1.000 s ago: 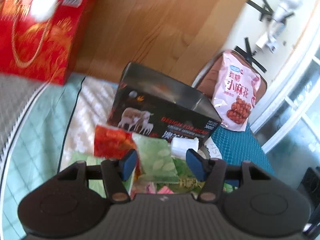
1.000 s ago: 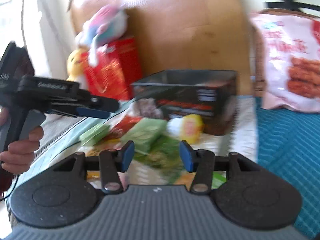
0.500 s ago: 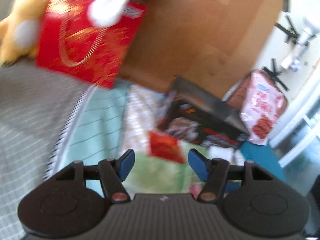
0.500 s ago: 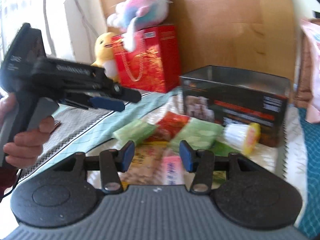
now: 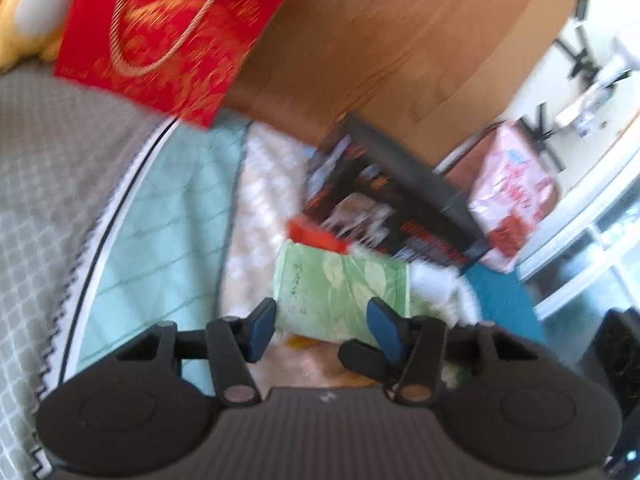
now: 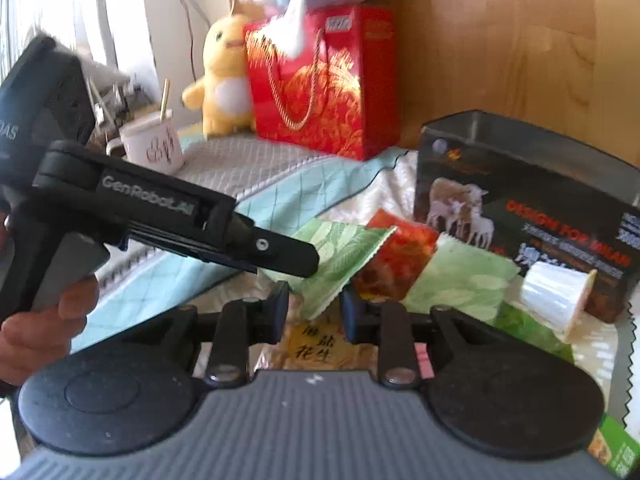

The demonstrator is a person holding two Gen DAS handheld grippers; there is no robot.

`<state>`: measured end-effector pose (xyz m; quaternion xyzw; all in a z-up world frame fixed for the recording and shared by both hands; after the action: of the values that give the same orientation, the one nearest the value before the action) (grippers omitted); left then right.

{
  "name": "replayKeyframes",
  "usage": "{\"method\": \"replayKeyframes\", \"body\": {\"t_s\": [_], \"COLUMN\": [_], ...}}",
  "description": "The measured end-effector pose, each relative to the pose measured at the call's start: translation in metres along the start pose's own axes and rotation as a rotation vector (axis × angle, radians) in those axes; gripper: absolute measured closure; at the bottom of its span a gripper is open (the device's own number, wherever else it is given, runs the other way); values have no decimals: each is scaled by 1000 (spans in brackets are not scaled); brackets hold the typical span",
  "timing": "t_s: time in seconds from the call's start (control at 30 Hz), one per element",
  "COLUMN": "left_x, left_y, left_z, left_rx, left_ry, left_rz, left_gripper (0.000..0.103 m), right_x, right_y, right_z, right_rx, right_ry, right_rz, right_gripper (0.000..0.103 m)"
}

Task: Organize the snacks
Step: 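Move the left gripper back down to the pink stick snack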

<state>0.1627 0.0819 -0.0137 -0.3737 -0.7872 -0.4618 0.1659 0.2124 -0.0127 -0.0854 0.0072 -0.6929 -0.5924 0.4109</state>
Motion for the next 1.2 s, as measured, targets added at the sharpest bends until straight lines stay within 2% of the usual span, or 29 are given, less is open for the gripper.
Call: {"method": "replayKeyframes", "body": {"t_s": [0.07,0.17,0.3,0.47,0.63,0.77,0.9,1.0,1.1,1.2], "left_x": [3,-3,-26,-62,-87,-76,-51,-40,-39,-37], "left_y": [11,33,66,88,90,84,71,39,2,-25], "left_z": [-16,-47,-76,-95,-88,-85,-82,-80,-76,-67], "left_rx": [-21,-88,-133,-169,-137,-141,-135,-149,-157,-136], "left_ry": [-25,-45,-50,-30,-10,-15,-43,-72,-82,-55], "left_rz": [-27,-71,-101,-98,-72,-91,-99,-56,19,60], "left_gripper": [53,53,53,52,52,48,48,48,48,49], "right_x": [13,34,45,35,17,28,53,75,93,100], "right_y": [7,24,48,68,69,63,47,26,-10,-45], "right_z": [-5,-13,-40,-85,-110,-114,-111,-99,-67,-37], "right_rx": [-7,15,20,-15,-59,-79,-104,-138,-119,-84], "right_ry": [-7,-61,-131,-197,-215,-223,-219,-166,-76,-24], "right_rz": [-46,-149,-219,-225,-181,-193,-209,-220,-182,-111], "right_gripper": [73,73,73,73,69,50,50,50,50,49]}}
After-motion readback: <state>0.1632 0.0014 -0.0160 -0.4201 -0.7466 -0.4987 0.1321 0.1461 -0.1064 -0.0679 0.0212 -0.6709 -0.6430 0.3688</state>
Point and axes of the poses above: each gripper's, at about its wrist camera, not at the fingertips, and x roughly against the way its jaws point, z to its left, y to its top, the point moved 7 cm from there along -x, roughly the way its jaws point, and after that the axes turned 3 degrees about y, right-handed, at the moved point
